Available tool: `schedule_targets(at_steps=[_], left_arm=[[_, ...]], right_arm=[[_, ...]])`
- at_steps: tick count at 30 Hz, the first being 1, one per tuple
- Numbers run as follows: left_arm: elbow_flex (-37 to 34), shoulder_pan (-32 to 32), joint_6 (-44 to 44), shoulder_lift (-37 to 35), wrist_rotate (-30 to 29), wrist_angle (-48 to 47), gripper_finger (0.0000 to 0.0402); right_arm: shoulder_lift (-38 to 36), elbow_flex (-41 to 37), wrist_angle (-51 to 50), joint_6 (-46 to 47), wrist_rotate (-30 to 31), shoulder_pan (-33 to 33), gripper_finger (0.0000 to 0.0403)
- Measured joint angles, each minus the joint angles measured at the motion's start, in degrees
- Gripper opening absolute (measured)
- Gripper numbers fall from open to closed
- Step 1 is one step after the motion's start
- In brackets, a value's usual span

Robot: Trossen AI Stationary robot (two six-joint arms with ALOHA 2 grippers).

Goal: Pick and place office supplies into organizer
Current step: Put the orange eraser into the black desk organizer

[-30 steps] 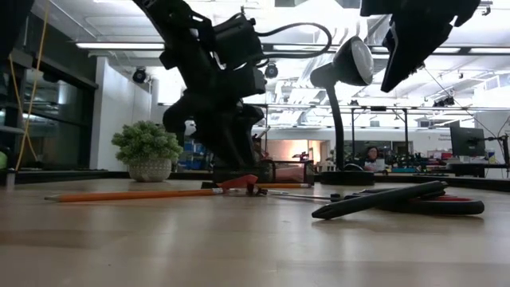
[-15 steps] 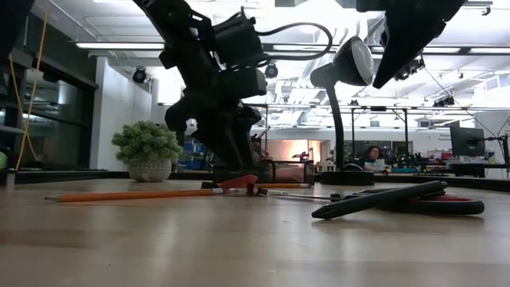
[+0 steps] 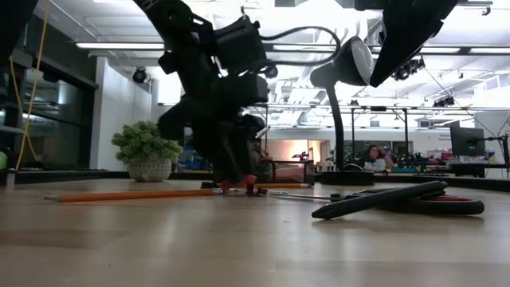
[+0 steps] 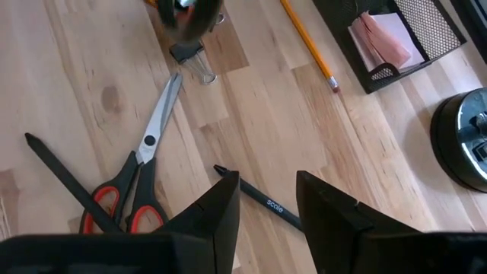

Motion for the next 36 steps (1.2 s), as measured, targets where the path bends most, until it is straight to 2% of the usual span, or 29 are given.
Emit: schedule_targets(at_steps=[13,36], left_arm=[[0.02,-0.25,1.19,0.26,-3.32,0.11,0.0184],[-0.04,-0.25,3.07,0.24,-3.15,0.06,0.0184]], right_arm=[[0.0,0.0,-0.02,0.0,0.01,0.0,0.0124],[0.0,0.0,-0.02,0.0,0.84,0.0,0.0124]])
